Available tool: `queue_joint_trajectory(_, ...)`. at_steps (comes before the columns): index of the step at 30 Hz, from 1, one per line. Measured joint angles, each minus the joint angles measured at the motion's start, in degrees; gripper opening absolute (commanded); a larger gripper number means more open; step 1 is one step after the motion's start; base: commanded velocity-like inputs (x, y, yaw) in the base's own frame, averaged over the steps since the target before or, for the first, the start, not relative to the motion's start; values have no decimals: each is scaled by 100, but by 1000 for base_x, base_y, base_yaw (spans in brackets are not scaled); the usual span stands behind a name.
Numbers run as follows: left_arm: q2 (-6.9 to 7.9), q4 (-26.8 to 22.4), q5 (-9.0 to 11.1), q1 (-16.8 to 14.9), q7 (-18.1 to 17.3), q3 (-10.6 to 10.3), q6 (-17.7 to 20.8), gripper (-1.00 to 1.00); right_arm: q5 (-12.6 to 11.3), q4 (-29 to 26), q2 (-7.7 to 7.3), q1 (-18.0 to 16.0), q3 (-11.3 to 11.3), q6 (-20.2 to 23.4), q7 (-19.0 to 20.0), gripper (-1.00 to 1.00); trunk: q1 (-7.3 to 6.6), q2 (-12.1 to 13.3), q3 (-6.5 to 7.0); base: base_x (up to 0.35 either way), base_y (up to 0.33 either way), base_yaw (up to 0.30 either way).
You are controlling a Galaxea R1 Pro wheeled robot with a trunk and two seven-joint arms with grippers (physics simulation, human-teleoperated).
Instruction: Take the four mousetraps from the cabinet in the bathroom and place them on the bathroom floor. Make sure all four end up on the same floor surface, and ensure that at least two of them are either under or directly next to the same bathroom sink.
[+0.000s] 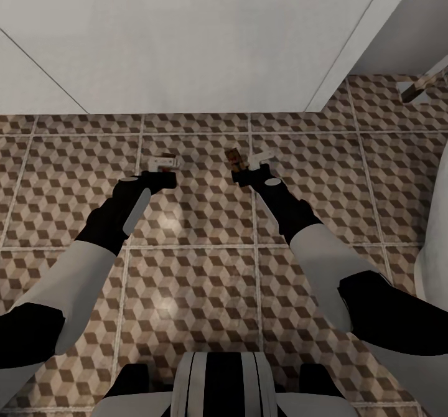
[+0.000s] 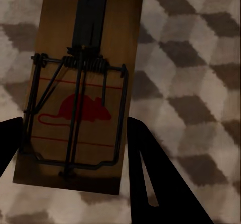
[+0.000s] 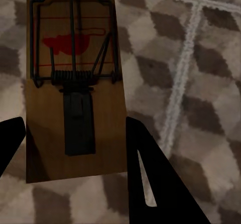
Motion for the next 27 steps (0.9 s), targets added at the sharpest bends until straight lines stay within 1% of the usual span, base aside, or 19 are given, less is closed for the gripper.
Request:
queue_joint_trajectory(10,8,14,0,0,-59,-1,0,-100,-16,22,0,0,0,-25,1,-100,0,0,0,0,0,0)
queue_joint_trajectory(17,24,63,0,0,-60,-1,0,-100,-11,258,0,0,-1,-61,1,-100,0,0,0,1,0,0)
queue_joint_trajectory(27,26,81,1,0,-64,-1,0,-100,-1,386,0,0,-1,-91,1,-100,-1,0,0,90,0,0)
